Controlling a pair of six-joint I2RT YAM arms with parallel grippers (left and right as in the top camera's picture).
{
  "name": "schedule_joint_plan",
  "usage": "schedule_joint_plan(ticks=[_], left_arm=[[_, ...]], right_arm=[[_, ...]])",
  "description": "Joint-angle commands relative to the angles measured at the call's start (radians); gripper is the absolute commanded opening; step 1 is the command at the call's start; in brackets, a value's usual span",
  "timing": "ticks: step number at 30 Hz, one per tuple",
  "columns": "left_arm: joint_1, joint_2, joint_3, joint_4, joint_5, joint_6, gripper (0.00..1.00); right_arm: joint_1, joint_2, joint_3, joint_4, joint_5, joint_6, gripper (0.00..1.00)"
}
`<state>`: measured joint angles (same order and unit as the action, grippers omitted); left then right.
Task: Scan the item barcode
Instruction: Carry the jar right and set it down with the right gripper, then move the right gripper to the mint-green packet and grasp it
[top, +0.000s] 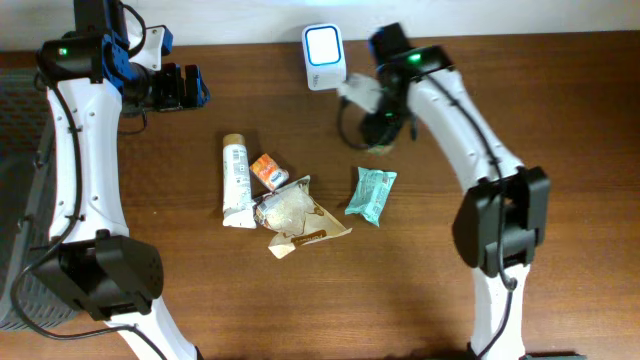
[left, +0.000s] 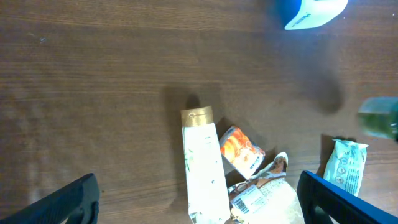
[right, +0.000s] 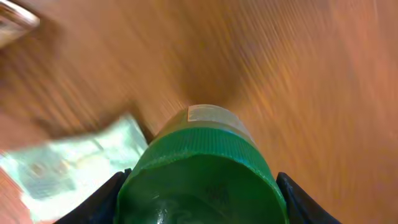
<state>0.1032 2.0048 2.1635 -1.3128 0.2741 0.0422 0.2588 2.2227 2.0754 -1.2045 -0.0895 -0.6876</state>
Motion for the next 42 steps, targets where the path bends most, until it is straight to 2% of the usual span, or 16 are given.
schedule_joint_plan(ticks=[1,6,9,11,12,13,18,19,23,25,27,28,31,32,35,42], left_arm=[[-0.004,-0.005,0.002,0.001,0.01,0.016,0.99],[-0.004,-0.005,0.002,0.002,0.01,0.016,0.99],[-0.004,-0.005,0.002,0.002,0.01,0.016,0.99],[-0.004,-0.005,0.002,0.002,0.01,0.016,0.99],[-0.004,-0.005,0.002,0.002,0.011,0.016,0.99],[-0.004,-0.005,0.002,0.002,0.011,0.016,0.99],[-0.004,-0.005,0.002,0.002,0.01,0.016,0.99],[-0.004,-0.005,0.002,0.002,0.01,0.016,0.99],[-0.004,-0.005,0.002,0.002,0.01,0.016,0.99],[-0.004,-0.005,0.002,0.002,0.01,0.016,0.99],[-0.004,-0.005,0.002,0.002,0.01,0.016,0.99],[-0.004,-0.005,0.002,0.002,0.01,0.016,0.99],[-0.004,-0.005,0.002,0.002,0.01,0.016,0.99],[-0.004,-0.004,0.002,0.002,0.011,0.016,0.99],[-0.004,-0.005,0.002,0.002,0.01,0.016,0.99],[-0.004,-0.005,0.002,0.002,0.01,0.016,0.99]], right_arm=[[-0.153,-0.004,-0.028,-0.031,0.034,0.104,0.47],[-0.348,-0.004,-0.126,-0.018,-0.019,0.225,0.5],[-0.392,-0.004,-0.208,-0.007,-0.032,0.233,0.48],[-0.397,-0.004,-0.238,0.0,-0.034,0.233,0.53],[-0.396,-0.004,-0.238,0.002,-0.038,0.233,0.59],[-0.396,-0.004,-0.237,0.002,-0.045,0.233,1.0],[-0.396,-0.011,-0.078,-0.127,-0.11,0.267,0.98],[-0.396,-0.014,-0.015,-0.17,-0.11,0.305,0.98],[-0.396,-0.014,0.344,-0.381,-0.168,0.734,0.98],[-0.392,-0.013,0.401,-0.46,-0.377,0.741,0.98],[-0.362,-0.01,0.362,-0.46,-0.451,0.741,0.99],[-0.327,-0.009,0.324,-0.452,-0.449,0.74,0.93],[-0.214,-0.009,0.18,-0.36,-0.438,0.719,0.31],[-0.166,-0.009,0.105,-0.303,-0.438,0.724,0.17],[-0.067,-0.009,-0.066,-0.148,-0.438,0.8,0.04],[0.116,-0.008,-0.32,0.042,-0.354,0.94,0.04]])
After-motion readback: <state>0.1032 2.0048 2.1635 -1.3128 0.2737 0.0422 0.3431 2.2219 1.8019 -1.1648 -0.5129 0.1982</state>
